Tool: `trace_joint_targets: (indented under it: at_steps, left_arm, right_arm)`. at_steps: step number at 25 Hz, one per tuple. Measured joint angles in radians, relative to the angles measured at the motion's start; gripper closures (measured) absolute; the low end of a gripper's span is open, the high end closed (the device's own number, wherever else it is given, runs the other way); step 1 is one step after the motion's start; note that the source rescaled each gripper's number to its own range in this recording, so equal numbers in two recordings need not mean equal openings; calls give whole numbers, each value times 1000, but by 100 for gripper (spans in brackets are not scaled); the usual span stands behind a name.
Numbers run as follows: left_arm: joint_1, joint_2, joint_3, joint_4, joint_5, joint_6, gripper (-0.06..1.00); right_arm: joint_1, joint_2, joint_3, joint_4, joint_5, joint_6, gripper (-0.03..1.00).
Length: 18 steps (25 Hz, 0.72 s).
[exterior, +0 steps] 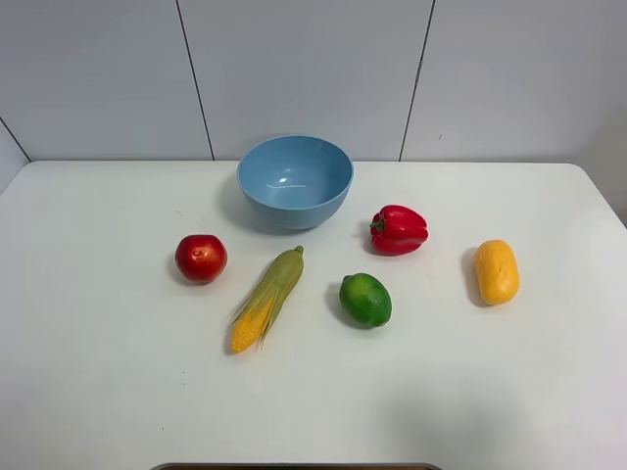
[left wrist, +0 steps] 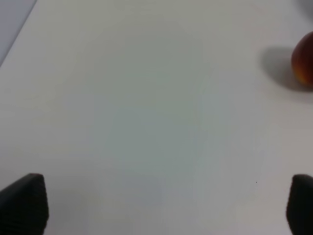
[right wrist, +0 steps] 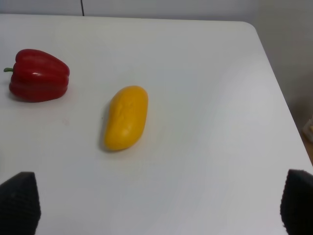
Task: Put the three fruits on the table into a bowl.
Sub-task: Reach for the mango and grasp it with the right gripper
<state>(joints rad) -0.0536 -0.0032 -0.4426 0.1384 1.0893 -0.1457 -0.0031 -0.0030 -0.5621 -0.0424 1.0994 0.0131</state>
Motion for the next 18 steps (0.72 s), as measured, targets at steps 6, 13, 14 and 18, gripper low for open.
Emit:
trace_joint_targets:
  at_steps: [6, 13, 14, 18]
  left_arm:
    - [0, 0, 0, 0, 0, 0, -5]
    - [0, 0, 0, 0, 0, 0, -5]
    - [0, 0, 0, 0, 0, 0, -5]
    - [0, 0, 0, 0, 0, 0, -5]
  right_arm:
    - [0, 0, 0, -2, 0, 0, -2]
    - [0, 0, 0, -2, 0, 0, -2]
    - [0, 0, 0, -2, 0, 0, -2]
    - [12, 0, 0, -4, 0, 8, -2]
